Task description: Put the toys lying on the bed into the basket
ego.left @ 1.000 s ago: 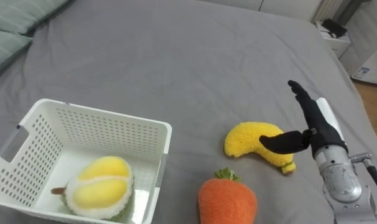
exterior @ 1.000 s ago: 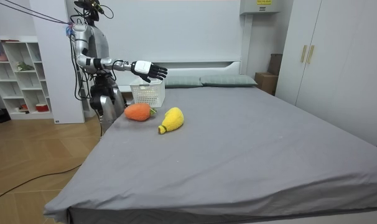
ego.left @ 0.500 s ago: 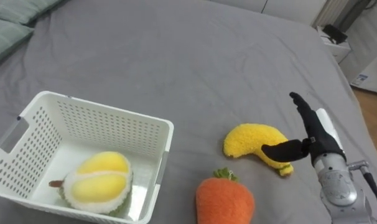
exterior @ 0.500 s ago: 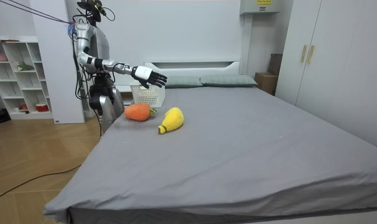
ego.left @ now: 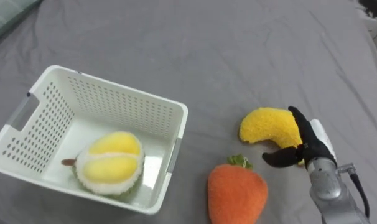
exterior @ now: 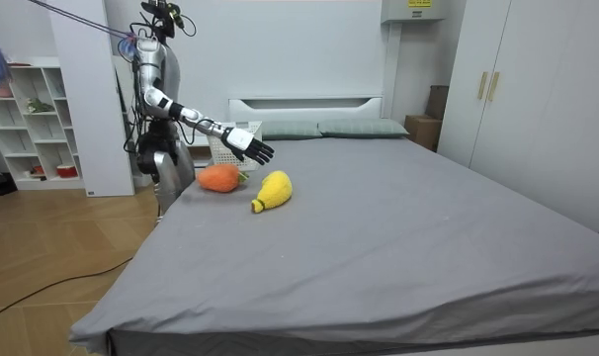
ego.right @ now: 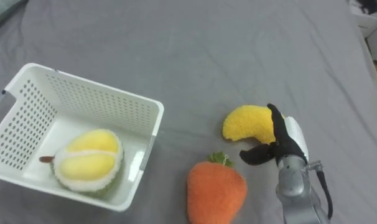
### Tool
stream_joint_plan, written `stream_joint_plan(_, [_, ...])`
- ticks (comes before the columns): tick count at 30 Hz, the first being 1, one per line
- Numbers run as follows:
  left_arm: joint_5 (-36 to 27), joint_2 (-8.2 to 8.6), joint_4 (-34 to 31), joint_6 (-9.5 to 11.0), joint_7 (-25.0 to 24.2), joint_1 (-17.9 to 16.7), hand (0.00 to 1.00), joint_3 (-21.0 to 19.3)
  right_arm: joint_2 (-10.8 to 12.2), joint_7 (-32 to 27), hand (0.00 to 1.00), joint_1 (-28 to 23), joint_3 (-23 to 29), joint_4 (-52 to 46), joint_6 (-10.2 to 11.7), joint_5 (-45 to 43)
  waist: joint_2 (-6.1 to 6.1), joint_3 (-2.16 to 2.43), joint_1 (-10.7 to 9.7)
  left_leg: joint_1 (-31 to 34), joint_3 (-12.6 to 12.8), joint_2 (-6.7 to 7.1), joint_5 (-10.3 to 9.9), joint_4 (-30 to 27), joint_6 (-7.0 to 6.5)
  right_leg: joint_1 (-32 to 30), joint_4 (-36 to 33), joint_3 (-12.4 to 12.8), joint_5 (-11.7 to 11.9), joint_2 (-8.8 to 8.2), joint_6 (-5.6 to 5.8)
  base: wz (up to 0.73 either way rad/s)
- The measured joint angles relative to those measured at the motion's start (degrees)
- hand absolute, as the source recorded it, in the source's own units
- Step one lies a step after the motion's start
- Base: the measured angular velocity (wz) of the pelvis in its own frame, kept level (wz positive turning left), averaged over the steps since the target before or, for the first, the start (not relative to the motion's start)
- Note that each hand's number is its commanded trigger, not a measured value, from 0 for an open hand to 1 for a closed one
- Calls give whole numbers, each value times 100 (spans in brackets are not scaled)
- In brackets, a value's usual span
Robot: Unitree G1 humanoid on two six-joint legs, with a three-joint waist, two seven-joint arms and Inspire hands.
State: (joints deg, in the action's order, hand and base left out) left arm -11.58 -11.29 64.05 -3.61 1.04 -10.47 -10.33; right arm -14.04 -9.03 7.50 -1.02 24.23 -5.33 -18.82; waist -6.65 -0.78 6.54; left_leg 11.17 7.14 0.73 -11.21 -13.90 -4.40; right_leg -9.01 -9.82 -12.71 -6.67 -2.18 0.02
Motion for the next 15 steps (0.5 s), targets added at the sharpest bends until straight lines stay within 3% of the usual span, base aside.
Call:
stream_joint_plan(4, [-7, 5, -29, -1, -4, 1, 0, 12, -57, -83, 0, 251, 8, 287, 101, 8, 131, 15, 5, 60, -2, 1, 4, 34, -2, -70, 2, -6, -2, -26, 3, 0])
stream_joint_plan(15, [-12, 29, -104, 57, -9, 388, 0, 412, -193, -257, 0, 610, 9, 1090, 287, -222, 155, 26, -88, 200, 10, 12, 28, 28, -3, -208, -5, -58, -1, -65, 4, 0])
